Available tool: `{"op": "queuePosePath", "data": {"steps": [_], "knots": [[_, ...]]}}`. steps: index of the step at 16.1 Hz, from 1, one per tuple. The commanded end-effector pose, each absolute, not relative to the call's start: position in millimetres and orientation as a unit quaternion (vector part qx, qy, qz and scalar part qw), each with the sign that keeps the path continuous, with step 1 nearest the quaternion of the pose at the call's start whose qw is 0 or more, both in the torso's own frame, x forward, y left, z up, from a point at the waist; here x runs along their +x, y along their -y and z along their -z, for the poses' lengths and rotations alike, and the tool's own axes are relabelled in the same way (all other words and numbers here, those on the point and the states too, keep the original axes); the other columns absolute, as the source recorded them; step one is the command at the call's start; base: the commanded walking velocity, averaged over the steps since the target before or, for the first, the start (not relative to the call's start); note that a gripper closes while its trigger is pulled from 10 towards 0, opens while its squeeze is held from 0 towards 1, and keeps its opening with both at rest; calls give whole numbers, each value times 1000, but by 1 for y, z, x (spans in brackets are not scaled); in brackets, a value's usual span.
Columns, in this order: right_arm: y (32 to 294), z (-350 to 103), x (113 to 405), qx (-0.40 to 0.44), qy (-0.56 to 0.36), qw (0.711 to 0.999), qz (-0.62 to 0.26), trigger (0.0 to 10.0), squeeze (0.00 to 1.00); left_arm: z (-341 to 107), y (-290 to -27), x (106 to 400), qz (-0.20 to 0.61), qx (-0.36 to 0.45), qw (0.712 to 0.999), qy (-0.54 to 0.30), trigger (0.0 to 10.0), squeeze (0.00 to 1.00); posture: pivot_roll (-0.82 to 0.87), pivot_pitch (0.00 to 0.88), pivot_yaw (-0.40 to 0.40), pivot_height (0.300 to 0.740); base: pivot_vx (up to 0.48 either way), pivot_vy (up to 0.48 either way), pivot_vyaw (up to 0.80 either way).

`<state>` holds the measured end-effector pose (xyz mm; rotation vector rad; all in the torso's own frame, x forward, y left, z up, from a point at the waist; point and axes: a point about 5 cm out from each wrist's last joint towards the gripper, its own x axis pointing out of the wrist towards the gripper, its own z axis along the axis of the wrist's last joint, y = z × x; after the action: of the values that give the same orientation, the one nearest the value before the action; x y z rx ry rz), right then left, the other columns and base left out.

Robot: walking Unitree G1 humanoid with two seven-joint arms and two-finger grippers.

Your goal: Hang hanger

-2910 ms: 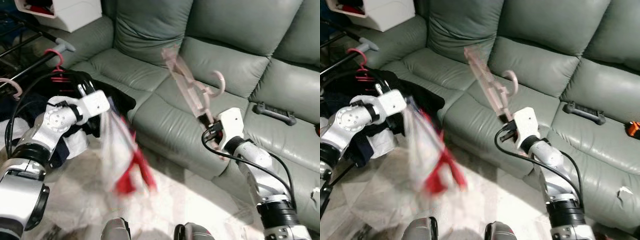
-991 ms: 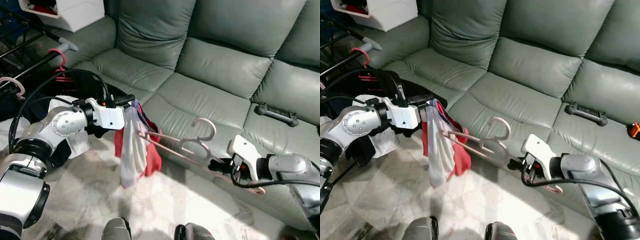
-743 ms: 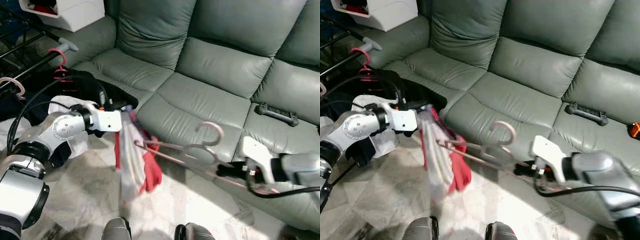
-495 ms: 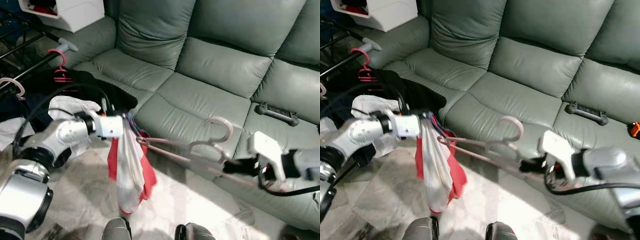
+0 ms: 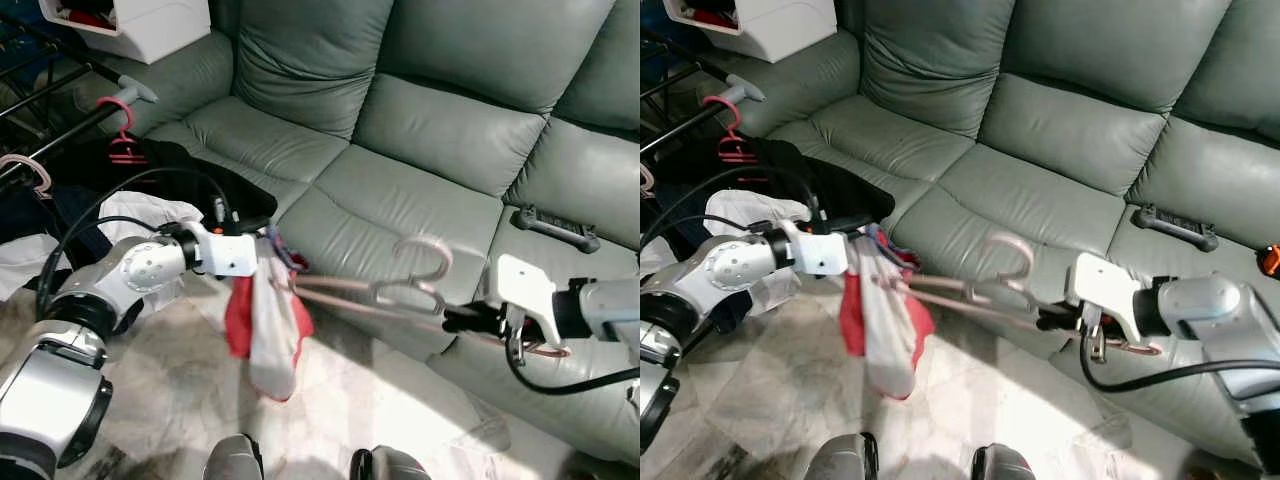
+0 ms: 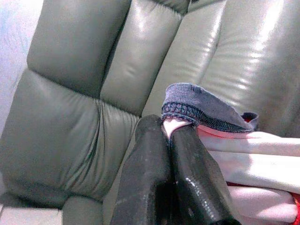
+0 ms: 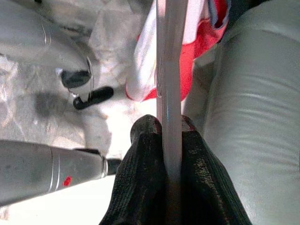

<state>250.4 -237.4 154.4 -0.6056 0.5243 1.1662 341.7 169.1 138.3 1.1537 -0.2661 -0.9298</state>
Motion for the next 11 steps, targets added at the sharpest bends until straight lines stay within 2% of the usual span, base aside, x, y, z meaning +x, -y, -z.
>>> {"op": "queuePosePath", "data": {"steps": [1, 2, 3, 4, 5, 7, 11], "knots": [[238, -159, 254, -284, -231, 759, -538, 10000, 0, -147, -167, 345, 425, 514, 734, 126, 10000, 0, -71, 97, 21, 740, 0, 0, 0], [250, -164, 263, -263, -233, 776, -524, 10000, 0, -134, -171, 343, 462, 507, 725, 59, 10000, 0, -73, 101, 27, 740, 0, 0, 0], [257, -164, 267, -285, -238, 774, -513, 10000, 0, -127, -176, 341, 480, 509, 714, 22, 10000, 0, -73, 103, 27, 740, 0, 0, 0], [263, -166, 269, -321, -248, 756, -514, 10000, 0, -119, -183, 337, 494, 522, 696, -9, 10000, 0, -76, 100, 28, 740, 0, 0, 0], [264, -171, 272, -317, -244, 757, -516, 10000, 0, -115, -186, 335, 501, 522, 690, -28, 10000, 0, -80, 102, 28, 740, 0, 0, 0], [262, -181, 276, -303, -239, 753, -532, 10000, 0, -114, -184, 335, 505, 510, 695, -33, 10000, 0, -81, 108, 14, 740, 0, 0, 0], [259, -171, 281, -279, -253, 738, -560, 10000, 0, -122, -170, 337, 521, 478, 707, -10, 10000, 0, -82, 111, 0, 740, 0, 0, 0]]}}
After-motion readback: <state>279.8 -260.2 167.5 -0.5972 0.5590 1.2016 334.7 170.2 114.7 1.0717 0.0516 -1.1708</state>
